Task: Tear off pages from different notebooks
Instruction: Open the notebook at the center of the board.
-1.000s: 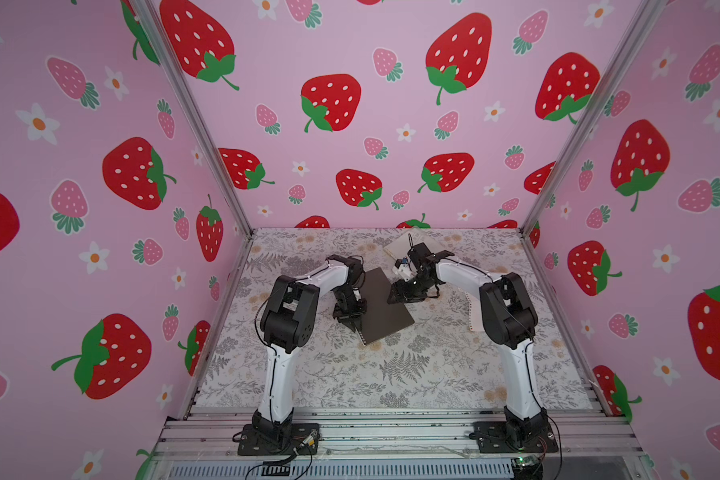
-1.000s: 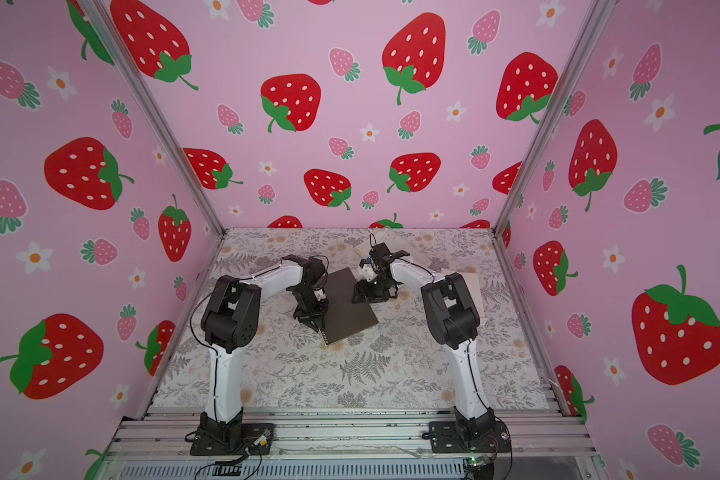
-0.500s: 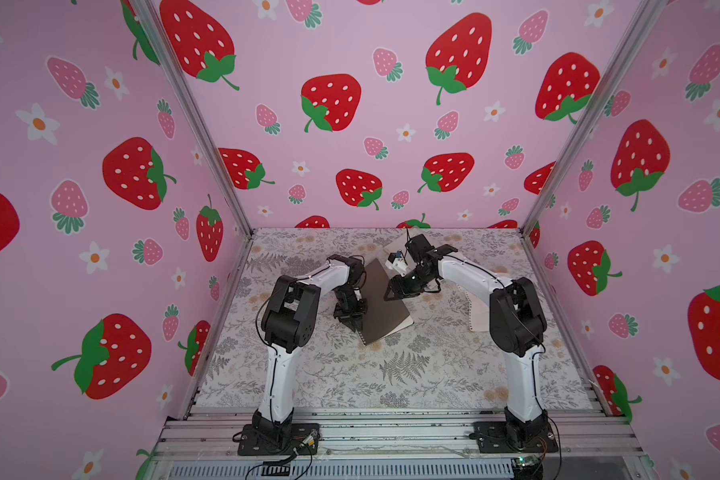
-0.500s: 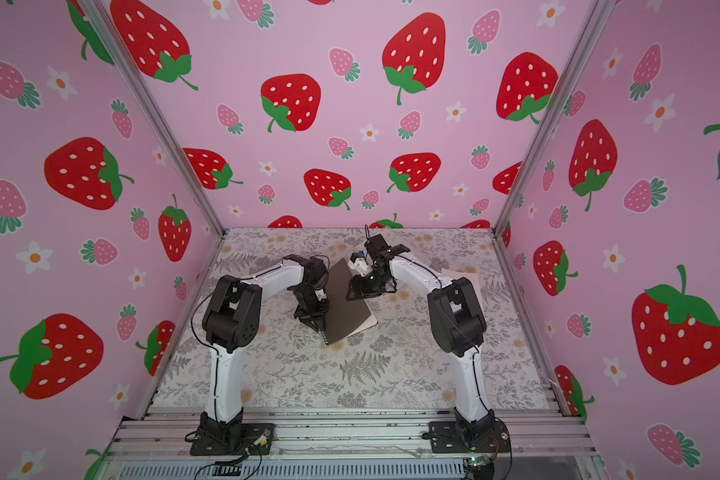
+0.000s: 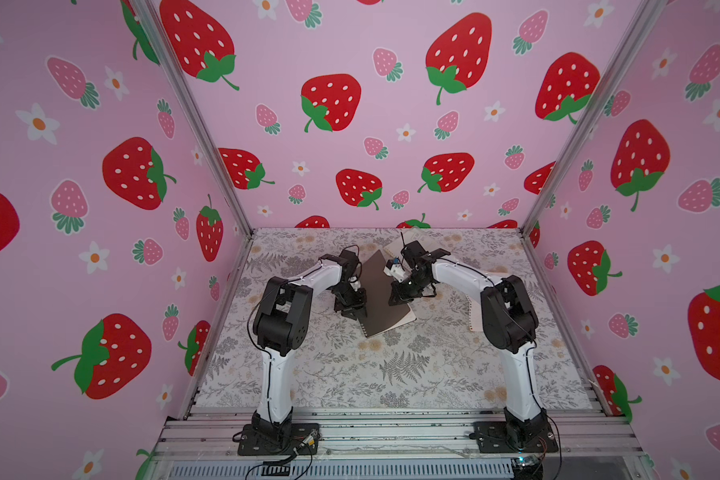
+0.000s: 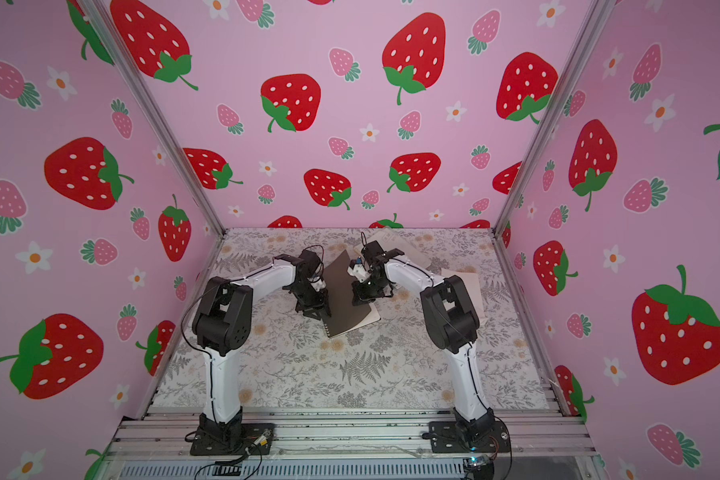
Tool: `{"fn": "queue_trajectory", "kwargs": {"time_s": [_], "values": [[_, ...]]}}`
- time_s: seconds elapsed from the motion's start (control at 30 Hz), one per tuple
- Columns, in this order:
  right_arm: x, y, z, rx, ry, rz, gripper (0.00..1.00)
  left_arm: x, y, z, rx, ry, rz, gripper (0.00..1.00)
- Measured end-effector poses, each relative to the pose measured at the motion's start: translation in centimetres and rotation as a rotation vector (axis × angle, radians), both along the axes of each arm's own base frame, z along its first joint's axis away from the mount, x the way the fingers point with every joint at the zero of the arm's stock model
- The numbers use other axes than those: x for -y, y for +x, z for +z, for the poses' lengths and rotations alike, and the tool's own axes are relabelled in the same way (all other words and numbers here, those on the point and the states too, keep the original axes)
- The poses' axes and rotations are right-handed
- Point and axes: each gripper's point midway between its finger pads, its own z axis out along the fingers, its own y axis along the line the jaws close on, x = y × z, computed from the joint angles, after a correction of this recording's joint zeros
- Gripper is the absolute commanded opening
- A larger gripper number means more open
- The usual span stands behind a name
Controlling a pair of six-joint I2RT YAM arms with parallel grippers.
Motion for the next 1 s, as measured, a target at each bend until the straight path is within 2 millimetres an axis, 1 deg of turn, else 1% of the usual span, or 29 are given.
{"fn": "queue_trajectory", "kwargs": {"time_s": [0.1, 0.17, 0.23, 0.33, 0.37, 0.47, 0.57, 0.73, 0.9, 1.0], "values": [[0.4, 0.0, -0.3, 0.040, -0.069, 0.020, 0.00, -0.6, 2.2, 2.7, 0.076, -0.086, 0.068, 0.58], [0.5, -0.1, -0.3, 0.076, -0.120, 0.041, 0.00, -0.5, 3.5, 4.9, 0.119, -0.138, 0.100, 0.62], [0.4, -0.1, -0.1, 0.121, -0.173, 0.068, 0.00, 0.5, 5.0, 7.4, 0.171, -0.207, 0.110, 0.66], [0.1, -0.2, 0.0, 0.177, -0.236, 0.099, 0.00, 1.9, 6.6, 10.1, 0.216, -0.305, 0.134, 0.71], [0.1, -0.3, 0.0, 0.189, -0.252, 0.109, 0.00, 2.2, 7.0, 10.8, 0.223, -0.334, 0.141, 0.73], [0.7, -0.2, 0.1, 0.218, -0.309, 0.119, 0.00, 2.9, 8.1, 12.5, 0.216, -0.413, 0.177, 0.73], [1.0, 0.0, 0.2, 0.251, -0.351, 0.136, 0.00, 3.4, 10.1, 13.4, 0.234, -0.448, 0.200, 0.73], [1.2, 0.1, 0.2, 0.284, -0.395, 0.148, 0.00, 3.3, 12.4, 13.4, 0.251, -0.413, 0.230, 0.70], [1.6, 0.4, 0.3, 0.306, -0.425, 0.149, 0.00, 3.0, 14.0, 13.5, 0.252, -0.361, 0.243, 0.65], [1.5, 0.3, 0.4, 0.318, -0.437, 0.153, 0.00, 2.7, 14.4, 13.0, 0.241, -0.326, 0.247, 0.65]]}}
